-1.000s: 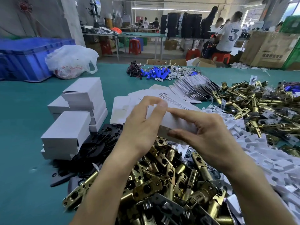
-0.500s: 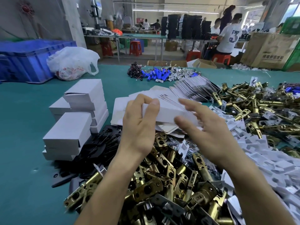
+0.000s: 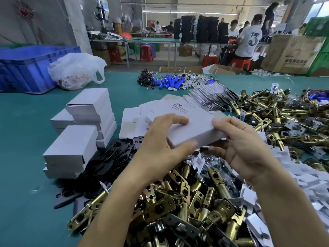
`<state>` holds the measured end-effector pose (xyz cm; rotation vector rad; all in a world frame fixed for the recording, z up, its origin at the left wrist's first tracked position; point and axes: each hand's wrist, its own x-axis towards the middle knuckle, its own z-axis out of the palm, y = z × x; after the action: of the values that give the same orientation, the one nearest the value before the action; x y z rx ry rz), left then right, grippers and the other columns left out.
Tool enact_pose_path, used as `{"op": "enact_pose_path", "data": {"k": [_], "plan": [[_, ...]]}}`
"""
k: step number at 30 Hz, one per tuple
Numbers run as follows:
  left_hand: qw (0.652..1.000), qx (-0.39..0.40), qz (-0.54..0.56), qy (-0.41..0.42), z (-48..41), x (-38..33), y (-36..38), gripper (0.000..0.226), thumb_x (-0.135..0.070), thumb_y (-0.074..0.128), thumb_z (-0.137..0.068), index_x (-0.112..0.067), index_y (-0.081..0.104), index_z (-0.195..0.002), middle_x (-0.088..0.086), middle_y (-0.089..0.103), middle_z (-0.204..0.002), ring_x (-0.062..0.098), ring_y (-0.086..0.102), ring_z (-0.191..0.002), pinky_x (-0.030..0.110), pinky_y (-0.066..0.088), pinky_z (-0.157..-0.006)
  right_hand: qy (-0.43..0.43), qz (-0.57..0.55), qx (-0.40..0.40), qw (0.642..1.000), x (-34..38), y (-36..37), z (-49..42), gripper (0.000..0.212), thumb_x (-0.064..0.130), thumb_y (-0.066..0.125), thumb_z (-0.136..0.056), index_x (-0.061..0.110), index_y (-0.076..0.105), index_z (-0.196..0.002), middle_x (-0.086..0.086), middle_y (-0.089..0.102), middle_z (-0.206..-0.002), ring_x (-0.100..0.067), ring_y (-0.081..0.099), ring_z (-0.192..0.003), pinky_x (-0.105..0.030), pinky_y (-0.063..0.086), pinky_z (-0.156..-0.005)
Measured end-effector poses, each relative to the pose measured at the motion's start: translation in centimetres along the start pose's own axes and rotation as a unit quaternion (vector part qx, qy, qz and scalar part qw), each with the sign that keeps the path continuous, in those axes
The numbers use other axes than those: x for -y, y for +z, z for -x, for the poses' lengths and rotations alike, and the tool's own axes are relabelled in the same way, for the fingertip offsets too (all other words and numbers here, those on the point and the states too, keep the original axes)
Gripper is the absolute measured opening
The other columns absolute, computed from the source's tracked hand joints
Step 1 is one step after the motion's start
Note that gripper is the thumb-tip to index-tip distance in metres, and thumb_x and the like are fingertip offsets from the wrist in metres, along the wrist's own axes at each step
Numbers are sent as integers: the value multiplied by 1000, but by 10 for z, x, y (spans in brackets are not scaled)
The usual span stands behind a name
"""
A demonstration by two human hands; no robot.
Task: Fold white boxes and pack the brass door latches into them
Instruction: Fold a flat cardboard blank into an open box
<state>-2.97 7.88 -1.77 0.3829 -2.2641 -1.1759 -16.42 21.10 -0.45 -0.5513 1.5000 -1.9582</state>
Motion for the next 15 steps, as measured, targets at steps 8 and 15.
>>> {"op": "enact_pose_path", "data": {"k": [8,15], "plan": [[988,-21,-153,-26,2,9,7,120,-60,80,-62,-49,2,-153,-9,47,-143,15,51,-122,42,50,-97,-128,180,122,968,-2,3,5,16,22,68,-77,7,65,-80,-6,68,-74,-19,70,-69,-27,59,-63],[982,-128,-129,48,0,10,11,80,-32,87,-71,-37,41,-136,-10,52,-121,23,50,-110,45,49,-87,-202,249,162,933,-4,14,9,9,15,73,-85,13,68,-78,-1,68,-68,-11,62,-68,-29,46,-63]]}}
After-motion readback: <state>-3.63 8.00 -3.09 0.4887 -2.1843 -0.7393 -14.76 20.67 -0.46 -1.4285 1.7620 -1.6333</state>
